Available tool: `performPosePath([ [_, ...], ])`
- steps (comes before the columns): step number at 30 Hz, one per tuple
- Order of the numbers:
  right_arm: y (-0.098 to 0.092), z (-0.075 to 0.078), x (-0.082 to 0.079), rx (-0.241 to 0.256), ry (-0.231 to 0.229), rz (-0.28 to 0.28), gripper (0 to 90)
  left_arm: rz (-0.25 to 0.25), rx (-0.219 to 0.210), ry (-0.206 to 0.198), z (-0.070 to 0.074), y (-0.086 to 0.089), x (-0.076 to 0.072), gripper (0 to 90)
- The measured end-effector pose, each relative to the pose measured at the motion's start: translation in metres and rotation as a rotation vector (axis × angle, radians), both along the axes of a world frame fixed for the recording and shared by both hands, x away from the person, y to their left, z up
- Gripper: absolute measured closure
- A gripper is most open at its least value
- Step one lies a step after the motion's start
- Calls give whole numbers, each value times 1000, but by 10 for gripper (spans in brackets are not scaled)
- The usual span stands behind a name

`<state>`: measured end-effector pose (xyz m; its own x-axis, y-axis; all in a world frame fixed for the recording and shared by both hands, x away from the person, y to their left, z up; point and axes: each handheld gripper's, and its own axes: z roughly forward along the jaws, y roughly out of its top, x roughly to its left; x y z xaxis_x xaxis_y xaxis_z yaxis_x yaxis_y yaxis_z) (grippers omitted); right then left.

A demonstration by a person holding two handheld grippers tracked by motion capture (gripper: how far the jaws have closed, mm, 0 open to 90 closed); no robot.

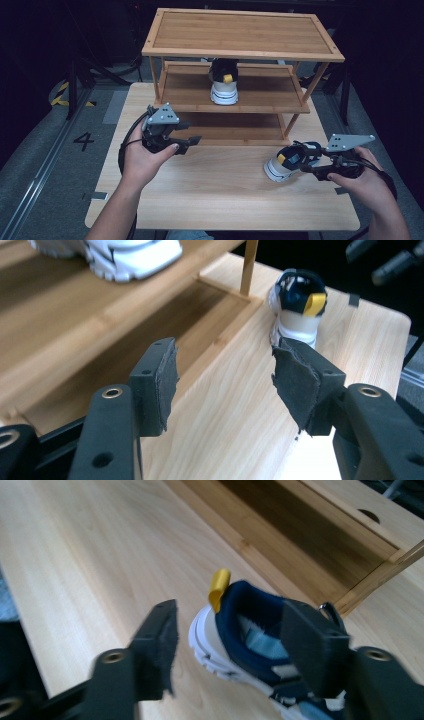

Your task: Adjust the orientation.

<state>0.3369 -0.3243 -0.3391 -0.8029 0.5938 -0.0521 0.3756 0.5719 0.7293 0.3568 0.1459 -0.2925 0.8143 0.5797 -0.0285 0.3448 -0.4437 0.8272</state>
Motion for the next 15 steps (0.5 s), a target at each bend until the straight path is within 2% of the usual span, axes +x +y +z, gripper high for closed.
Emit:
performPosePath([
  [3, 8, -5, 9, -2, 22, -13, 513, 23, -16, 9, -11, 7, -5, 431],
  [7, 26, -14, 16, 4, 43, 8, 528, 59, -13, 10, -22, 15, -9, 431],
  [11, 40, -20, 23, -2, 47, 14, 571, 91, 23, 4, -30, 19, -13, 431],
  [14, 44, -25, 28, -24, 47, 1, 624, 86, 54, 15, -36, 21, -15, 430],
  [15, 45, -26, 30, -30, 49, -1, 642, 88, 53, 15, -37, 21, -14, 429],
])
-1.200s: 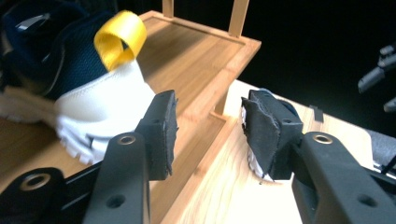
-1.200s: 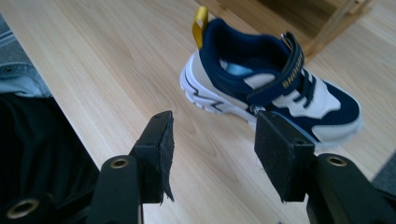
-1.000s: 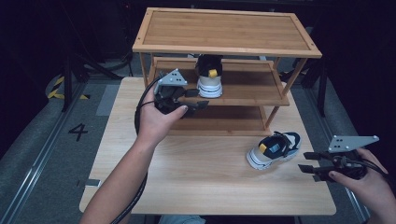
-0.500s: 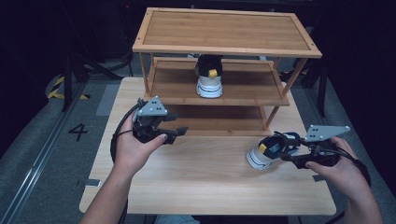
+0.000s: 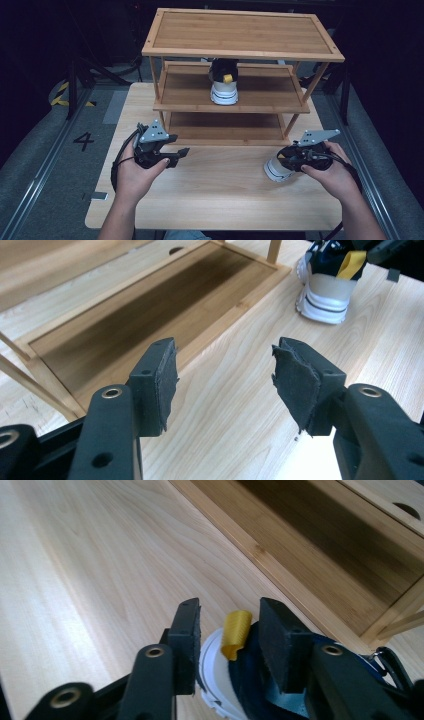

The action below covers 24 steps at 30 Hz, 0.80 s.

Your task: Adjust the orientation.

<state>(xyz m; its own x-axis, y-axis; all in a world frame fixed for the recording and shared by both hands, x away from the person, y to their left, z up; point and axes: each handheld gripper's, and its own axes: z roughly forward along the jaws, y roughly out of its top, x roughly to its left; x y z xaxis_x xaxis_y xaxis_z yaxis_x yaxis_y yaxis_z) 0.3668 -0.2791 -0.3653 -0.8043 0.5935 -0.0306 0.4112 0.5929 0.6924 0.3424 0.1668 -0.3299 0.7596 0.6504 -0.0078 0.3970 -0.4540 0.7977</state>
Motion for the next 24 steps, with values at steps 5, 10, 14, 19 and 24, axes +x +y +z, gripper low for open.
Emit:
performPosePath([
  [5, 4, -4, 5, -25, 17, 6, 795, 1, 10, 14, -4, 4, 1, 425],
  [10, 7, -5, 6, -44, 19, 14, 887, 7, 12, 33, -7, 8, 3, 423],
  [14, 6, -2, 4, -55, 13, 8, 894, 12, 2, 26, -7, 11, 3, 423],
  [19, -2, 7, -11, -26, 39, 37, 894, 9, 0, 22, -7, 16, 5, 423],
  [24, -17, 19, -33, -29, 58, 40, 894, 12, -4, 39, -11, 21, 11, 423],
])
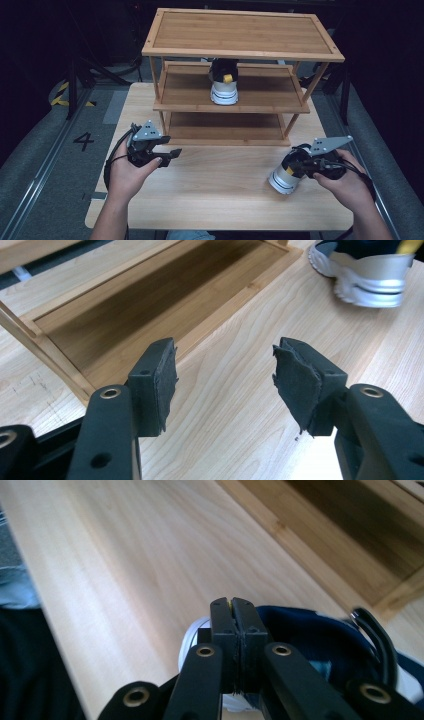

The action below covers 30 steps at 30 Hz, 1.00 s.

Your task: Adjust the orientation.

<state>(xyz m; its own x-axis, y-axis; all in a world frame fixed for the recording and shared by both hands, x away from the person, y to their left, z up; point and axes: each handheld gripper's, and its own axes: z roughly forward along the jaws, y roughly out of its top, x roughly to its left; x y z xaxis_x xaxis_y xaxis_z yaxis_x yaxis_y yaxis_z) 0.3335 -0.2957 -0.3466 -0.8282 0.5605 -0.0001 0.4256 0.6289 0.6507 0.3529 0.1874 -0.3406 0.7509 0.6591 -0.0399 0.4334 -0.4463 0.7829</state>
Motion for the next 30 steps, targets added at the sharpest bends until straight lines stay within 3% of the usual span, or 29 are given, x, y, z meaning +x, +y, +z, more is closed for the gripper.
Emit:
performPosePath([
  [6, -25, 10, -21, -5, 21, -33, 893, -19, -21, -13, 4, -2, 9, 423],
  [14, -62, 11, -36, -32, 56, -106, 893, -57, -22, -16, 5, -15, 21, 424],
  [18, -78, 3, -38, -59, 102, -139, 892, -68, -13, -21, 5, -20, 24, 425],
  [21, -84, -4, -36, -51, 148, -131, 892, -73, -16, -20, 4, -22, 25, 423],
  [28, -89, -11, -37, -76, 149, -55, 873, -64, -9, -16, 2, -20, 26, 406],
  [30, -89, -10, -38, -75, 139, -26, 792, -60, -17, -15, 2, -18, 25, 404],
])
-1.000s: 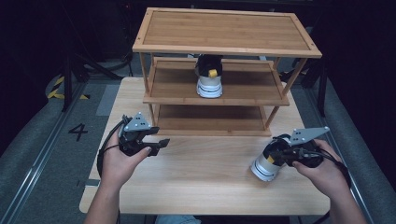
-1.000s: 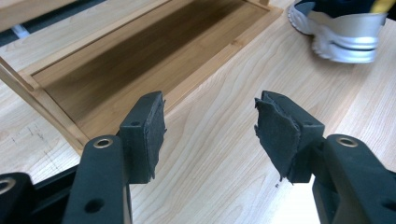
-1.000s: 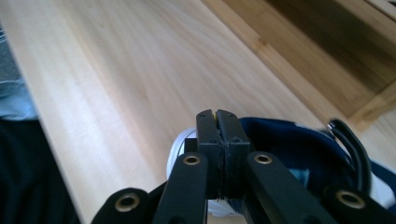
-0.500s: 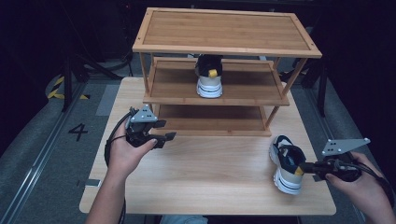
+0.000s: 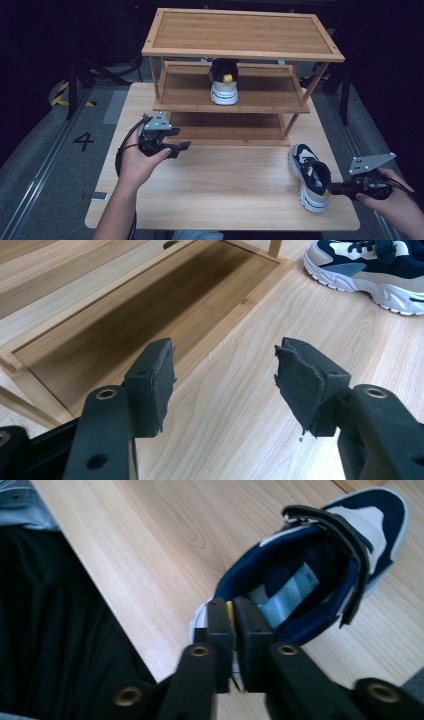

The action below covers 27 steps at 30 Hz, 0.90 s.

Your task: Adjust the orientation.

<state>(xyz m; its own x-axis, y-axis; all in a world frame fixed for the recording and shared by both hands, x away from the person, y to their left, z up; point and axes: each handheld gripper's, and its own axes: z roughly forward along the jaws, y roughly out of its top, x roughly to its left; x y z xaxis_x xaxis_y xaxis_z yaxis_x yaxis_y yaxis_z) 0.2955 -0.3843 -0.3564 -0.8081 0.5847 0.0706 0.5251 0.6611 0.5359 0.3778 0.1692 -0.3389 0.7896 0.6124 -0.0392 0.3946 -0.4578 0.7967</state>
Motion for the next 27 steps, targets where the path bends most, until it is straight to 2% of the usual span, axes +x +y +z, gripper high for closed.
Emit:
performPosePath([
  [2, 0, 3, -2, 16, -18, 10, 677, 4, 1, 3, 0, 2, -1, 402],
  [4, -1, 6, -2, 42, -60, 12, 558, 2, 2, -2, 0, 3, -1, 401],
  [6, 0, 4, 0, 51, -78, 18, 531, 13, -3, 2, 0, 4, -3, 398],
  [8, 2, -2, 3, 47, -66, 33, 496, 7, 2, -4, 0, 4, -3, 397],
  [16, 15, -29, 22, 4, 3, 64, 493, 17, -1, 3, -3, 6, -4, 382],
  [22, 22, -43, 28, -46, 58, 91, 522, 24, -4, 10, -4, 7, -4, 369],
  [24, 24, -47, 30, -68, 70, 101, 554, 25, -4, 11, -4, 7, -4, 365],
  [27, 27, -53, 32, -65, 110, 112, 627, 22, -7, 9, -3, 6, -5, 360],
])
